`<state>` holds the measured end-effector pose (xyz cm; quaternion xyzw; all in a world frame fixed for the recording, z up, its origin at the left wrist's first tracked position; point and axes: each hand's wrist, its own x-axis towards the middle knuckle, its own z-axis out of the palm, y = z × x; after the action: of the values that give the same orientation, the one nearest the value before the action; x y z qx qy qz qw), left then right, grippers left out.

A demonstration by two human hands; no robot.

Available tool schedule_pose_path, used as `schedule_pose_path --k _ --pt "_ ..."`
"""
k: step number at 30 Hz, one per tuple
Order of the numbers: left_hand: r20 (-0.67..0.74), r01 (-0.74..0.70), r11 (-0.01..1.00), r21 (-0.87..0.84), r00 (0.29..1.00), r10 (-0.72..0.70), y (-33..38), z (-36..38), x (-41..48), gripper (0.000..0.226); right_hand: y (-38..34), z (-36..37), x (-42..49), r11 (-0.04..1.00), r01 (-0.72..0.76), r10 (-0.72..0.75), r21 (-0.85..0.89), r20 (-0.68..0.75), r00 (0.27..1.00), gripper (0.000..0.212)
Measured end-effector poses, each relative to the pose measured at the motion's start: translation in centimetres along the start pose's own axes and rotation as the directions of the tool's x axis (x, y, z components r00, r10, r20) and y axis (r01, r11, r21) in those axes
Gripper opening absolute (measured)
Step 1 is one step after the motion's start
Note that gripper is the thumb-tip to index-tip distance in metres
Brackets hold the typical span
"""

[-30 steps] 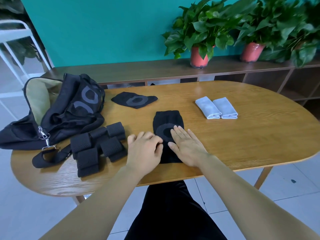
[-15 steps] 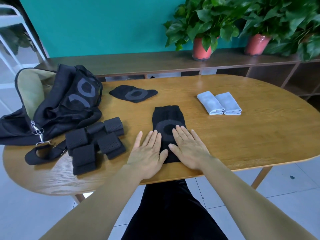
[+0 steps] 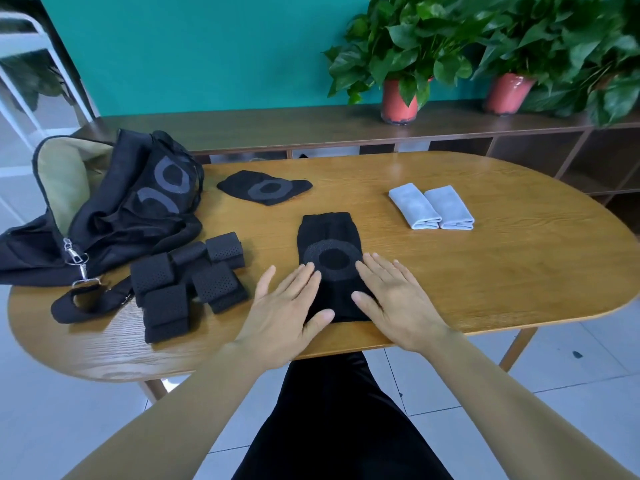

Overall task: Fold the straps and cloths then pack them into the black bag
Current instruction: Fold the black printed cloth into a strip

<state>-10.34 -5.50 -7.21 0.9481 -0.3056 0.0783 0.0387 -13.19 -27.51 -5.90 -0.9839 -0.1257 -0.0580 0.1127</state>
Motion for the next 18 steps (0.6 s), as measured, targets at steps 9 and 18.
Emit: schedule_pose_path --k 9,18 --pt "-0.119 -0.209 0.977 0.039 0.970 0.212 1.0 0.3 -2.2 0.071 -0.7 1.4 -4.1 0.980 0.189 -0.193 -0.062 -0.071 0.979 0.066" --pt "-0.240 -0.222 0.970 -0.102 0.951 0.193 0.4 -1.1 -2.2 0.046 -1.1 0.5 -4.4 0.972 0.232 -0.214 0.039 -0.258 0.942 0.048"
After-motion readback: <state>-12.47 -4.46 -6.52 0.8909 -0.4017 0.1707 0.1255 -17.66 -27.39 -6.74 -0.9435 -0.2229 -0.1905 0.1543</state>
